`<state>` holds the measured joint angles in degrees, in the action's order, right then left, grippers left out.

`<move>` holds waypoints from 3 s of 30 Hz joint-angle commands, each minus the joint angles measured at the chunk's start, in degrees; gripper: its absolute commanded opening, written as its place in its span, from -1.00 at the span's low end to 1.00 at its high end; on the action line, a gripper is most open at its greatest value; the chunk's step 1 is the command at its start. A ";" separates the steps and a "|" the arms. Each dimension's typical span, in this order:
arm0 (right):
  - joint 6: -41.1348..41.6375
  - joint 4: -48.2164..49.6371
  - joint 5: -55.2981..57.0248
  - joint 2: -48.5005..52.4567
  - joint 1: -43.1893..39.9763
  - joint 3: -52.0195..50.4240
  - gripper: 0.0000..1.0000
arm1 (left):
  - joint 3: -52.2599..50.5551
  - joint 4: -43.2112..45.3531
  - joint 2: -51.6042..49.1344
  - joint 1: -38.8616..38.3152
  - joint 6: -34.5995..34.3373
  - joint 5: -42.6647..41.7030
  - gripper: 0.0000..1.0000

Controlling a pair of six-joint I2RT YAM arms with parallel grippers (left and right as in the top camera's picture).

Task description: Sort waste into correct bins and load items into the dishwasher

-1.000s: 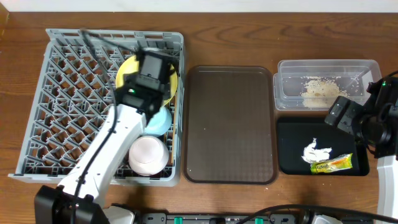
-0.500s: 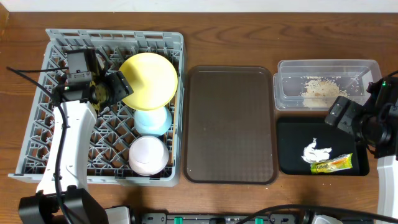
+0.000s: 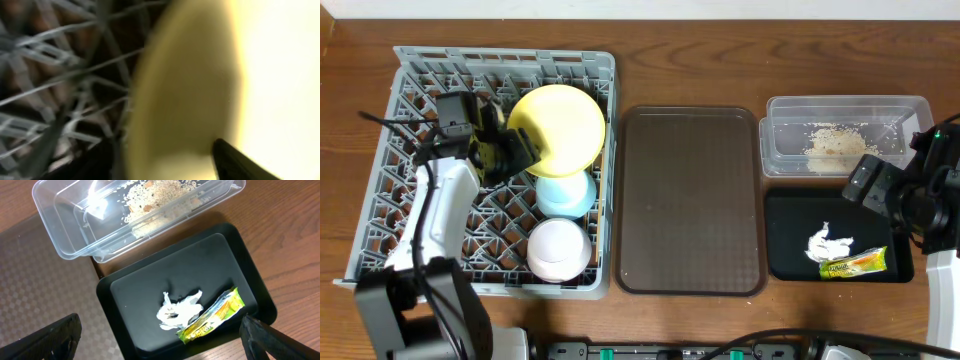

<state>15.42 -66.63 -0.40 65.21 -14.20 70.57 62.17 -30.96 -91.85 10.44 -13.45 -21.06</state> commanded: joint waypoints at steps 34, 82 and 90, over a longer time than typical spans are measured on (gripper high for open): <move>-0.04 -0.04 0.15 -0.07 -0.37 0.68 0.99 | 1.07 6.38 35.74 -15.50 9.35 40.39 -0.85; -0.04 -0.04 0.15 -0.07 -0.37 0.66 0.99 | 0.94 39.93 1.16 -44.17 49.99 89.22 -0.85; -0.04 -0.04 0.15 -0.07 -0.37 0.68 0.98 | 0.94 30.73 1.16 -44.17 40.57 85.99 -0.74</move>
<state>15.42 -66.63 -0.40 65.23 -14.20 70.57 62.28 1.63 -90.17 -33.52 33.28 66.28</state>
